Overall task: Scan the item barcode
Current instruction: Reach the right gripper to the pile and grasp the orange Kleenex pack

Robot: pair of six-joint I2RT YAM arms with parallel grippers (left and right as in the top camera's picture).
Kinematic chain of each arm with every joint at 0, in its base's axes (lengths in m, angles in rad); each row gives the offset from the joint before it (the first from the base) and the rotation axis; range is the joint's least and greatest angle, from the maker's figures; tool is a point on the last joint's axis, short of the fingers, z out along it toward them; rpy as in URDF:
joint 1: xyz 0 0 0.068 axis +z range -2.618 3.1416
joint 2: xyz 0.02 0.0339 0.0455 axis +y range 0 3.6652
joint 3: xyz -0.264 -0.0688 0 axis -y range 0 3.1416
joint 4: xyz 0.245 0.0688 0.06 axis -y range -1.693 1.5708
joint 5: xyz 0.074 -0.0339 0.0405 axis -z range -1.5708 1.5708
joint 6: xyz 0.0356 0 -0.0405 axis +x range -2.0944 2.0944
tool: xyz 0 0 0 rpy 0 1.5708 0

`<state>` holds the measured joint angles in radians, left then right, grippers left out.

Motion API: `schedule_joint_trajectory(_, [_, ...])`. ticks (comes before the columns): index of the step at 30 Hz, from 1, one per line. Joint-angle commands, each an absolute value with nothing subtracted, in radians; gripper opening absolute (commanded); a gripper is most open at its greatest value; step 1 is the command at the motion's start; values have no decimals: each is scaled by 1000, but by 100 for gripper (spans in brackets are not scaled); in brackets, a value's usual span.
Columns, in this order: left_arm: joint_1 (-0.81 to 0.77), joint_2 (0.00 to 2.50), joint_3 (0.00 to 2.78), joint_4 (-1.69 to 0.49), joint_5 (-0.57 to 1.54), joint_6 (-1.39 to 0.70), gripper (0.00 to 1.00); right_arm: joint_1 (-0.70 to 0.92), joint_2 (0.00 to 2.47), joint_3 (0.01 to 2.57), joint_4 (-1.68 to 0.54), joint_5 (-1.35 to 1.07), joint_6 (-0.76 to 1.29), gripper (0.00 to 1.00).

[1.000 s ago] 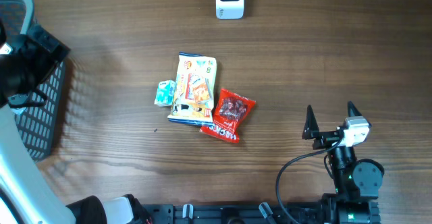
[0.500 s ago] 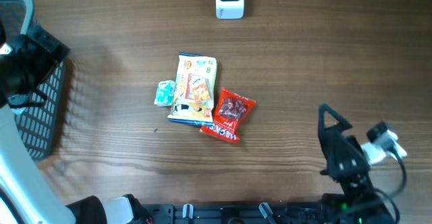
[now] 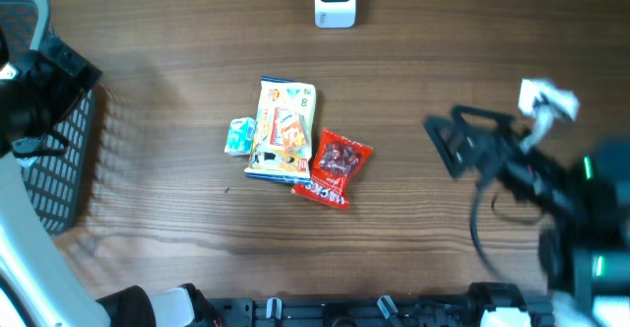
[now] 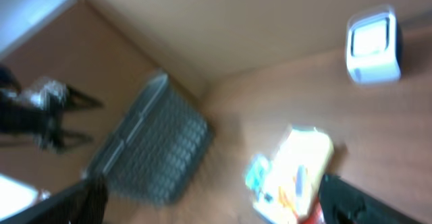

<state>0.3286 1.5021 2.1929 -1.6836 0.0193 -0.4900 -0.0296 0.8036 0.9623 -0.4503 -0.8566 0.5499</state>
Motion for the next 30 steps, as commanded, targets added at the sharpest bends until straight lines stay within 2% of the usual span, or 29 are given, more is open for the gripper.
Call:
schedule_joint_trajectory(1, [335, 1502, 2203, -1684, 9, -475, 100, 115, 1099, 1172, -670, -825, 196, 100])
schedule_joint_trajectory(6, [335, 1502, 2203, -1684, 9, -475, 100, 416, 1449, 1407, -883, -427, 148, 100])
schedule_joint_trajectory(8, [335, 1502, 2203, -1684, 9, -475, 100, 496, 1557, 1461, -847, -346, 220, 100])
schedule_joint_trajectory(14, [335, 1502, 2203, -1684, 9, -475, 100, 566, 1733, 1462, -649, -347, 376, 100])
schedule_joint_trajectory(20, [335, 1502, 2203, -1684, 9, -475, 100, 583, 1932, 1462, -538, -362, 281, 81])
schedule_joint_trajectory(21, [335, 1502, 2203, -1684, 9, -475, 100, 583, 1954, 1462, -535, -377, 274, 75])
schedule_joint_trajectory(26, [335, 1502, 2203, -1684, 9, -475, 100, 583, 2063, 1462, -509, -472, 238, 68])
schedule_joint_trajectory(30, [335, 1502, 2203, -1684, 9, -475, 100, 583, 2082, 1462, -517, -473, 240, 55])
